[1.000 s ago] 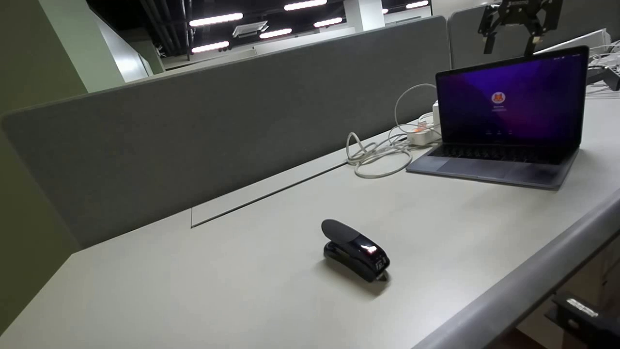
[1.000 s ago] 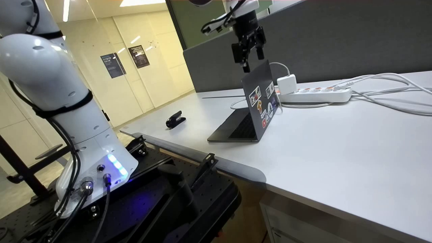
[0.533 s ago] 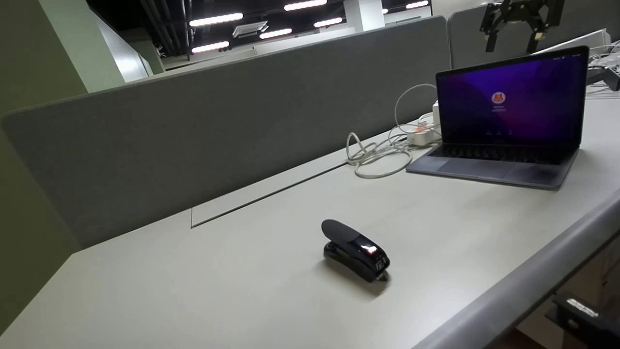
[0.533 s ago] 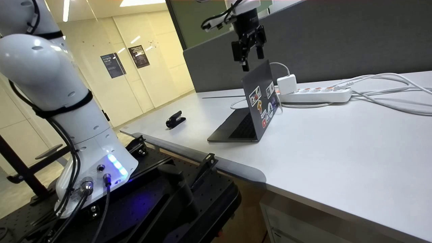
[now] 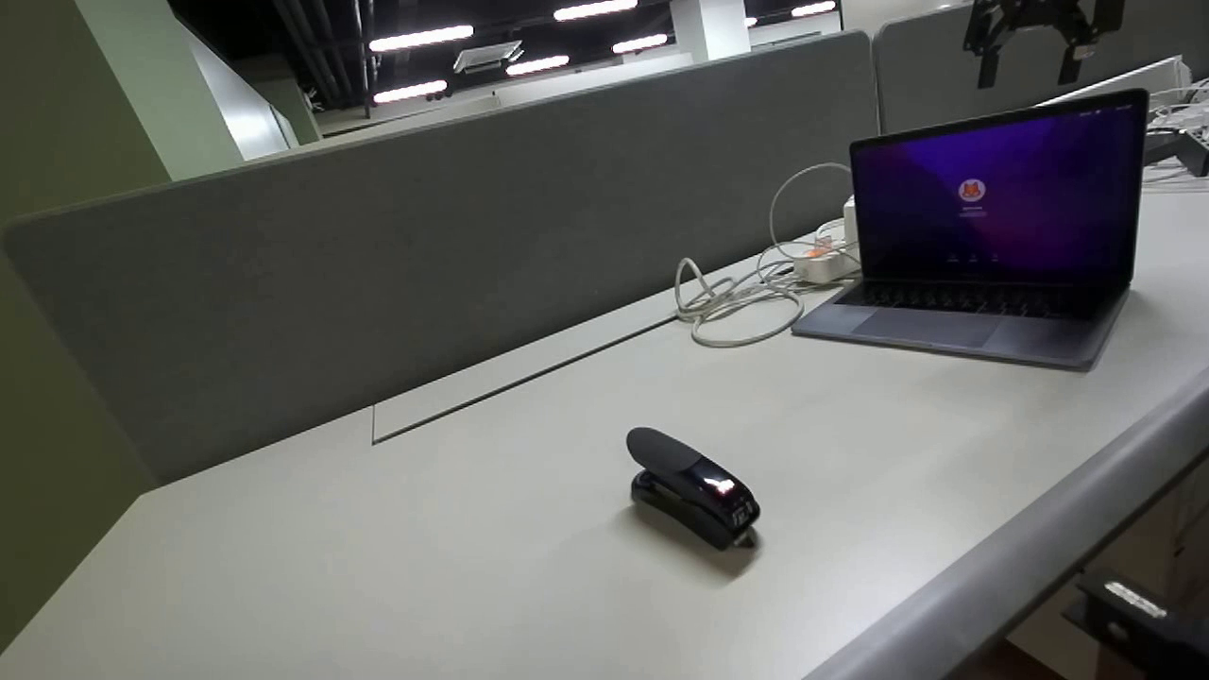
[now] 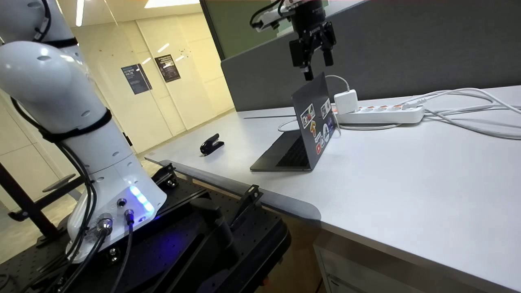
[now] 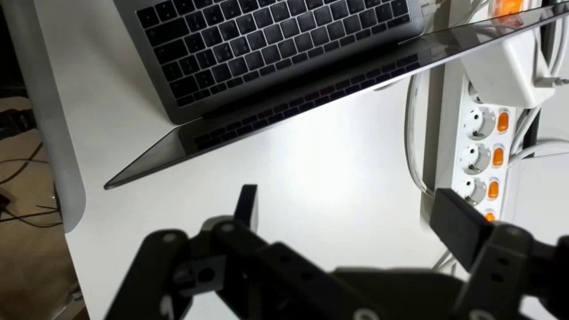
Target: Close the laptop
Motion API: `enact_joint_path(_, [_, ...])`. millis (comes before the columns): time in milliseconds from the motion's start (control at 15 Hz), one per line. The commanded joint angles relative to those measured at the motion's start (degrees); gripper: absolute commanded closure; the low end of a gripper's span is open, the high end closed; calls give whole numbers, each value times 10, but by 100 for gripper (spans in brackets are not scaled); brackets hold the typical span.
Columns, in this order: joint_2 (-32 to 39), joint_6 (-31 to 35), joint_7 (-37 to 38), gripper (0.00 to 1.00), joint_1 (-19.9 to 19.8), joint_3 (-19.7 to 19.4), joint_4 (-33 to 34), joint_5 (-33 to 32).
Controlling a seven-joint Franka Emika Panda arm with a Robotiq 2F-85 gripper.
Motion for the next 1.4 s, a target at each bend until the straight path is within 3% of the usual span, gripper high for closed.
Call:
enact_joint_path(0, [44, -23, 9, 0, -2, 5, 48, 1])
enact_joint_path(400, [77, -26, -38, 0, 3, 24, 74, 8])
enact_joint_path(1333, [68, 18, -143, 0, 34, 57, 22, 16])
